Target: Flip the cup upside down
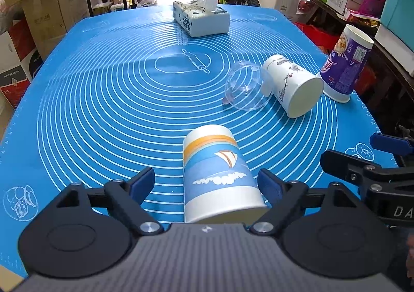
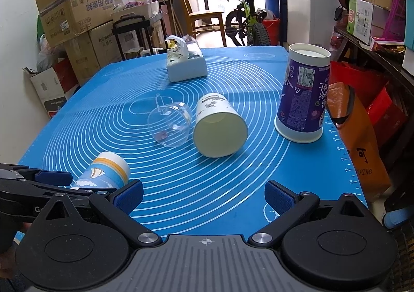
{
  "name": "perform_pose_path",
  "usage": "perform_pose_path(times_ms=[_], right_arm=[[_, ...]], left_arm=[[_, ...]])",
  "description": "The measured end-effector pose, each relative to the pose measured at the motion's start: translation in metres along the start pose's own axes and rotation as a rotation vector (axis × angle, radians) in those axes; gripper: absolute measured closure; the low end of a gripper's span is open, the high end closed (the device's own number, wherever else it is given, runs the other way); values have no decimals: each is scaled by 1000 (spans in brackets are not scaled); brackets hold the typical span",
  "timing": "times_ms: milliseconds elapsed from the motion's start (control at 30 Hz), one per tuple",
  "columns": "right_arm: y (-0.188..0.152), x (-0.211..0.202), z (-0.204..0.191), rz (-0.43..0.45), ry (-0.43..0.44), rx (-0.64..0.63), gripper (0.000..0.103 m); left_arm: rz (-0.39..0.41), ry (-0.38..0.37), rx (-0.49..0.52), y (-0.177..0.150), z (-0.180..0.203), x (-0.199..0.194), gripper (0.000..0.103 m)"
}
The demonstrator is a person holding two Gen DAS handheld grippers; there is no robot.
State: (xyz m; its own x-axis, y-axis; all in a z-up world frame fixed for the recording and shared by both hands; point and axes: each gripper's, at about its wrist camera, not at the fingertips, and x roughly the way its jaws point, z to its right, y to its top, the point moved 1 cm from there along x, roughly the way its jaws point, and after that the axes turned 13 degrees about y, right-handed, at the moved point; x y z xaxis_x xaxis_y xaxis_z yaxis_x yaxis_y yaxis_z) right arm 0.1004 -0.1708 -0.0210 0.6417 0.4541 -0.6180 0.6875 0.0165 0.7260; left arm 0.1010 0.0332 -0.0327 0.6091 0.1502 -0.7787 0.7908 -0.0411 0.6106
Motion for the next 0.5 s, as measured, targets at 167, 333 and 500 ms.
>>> perform_pose_path(times_ms=[167,333,500], right_arm=[[4,-2,-2,10,9,-2,3],[15,-7,-9,20,25,-16,3],[29,-1,-24,-24,68,-34,3]], left_arm=[[20,-10,-17,5,-6,-8,17],[88,4,-48,13,-19,-22,11],[129,52,-116,21,-44,-28,7]])
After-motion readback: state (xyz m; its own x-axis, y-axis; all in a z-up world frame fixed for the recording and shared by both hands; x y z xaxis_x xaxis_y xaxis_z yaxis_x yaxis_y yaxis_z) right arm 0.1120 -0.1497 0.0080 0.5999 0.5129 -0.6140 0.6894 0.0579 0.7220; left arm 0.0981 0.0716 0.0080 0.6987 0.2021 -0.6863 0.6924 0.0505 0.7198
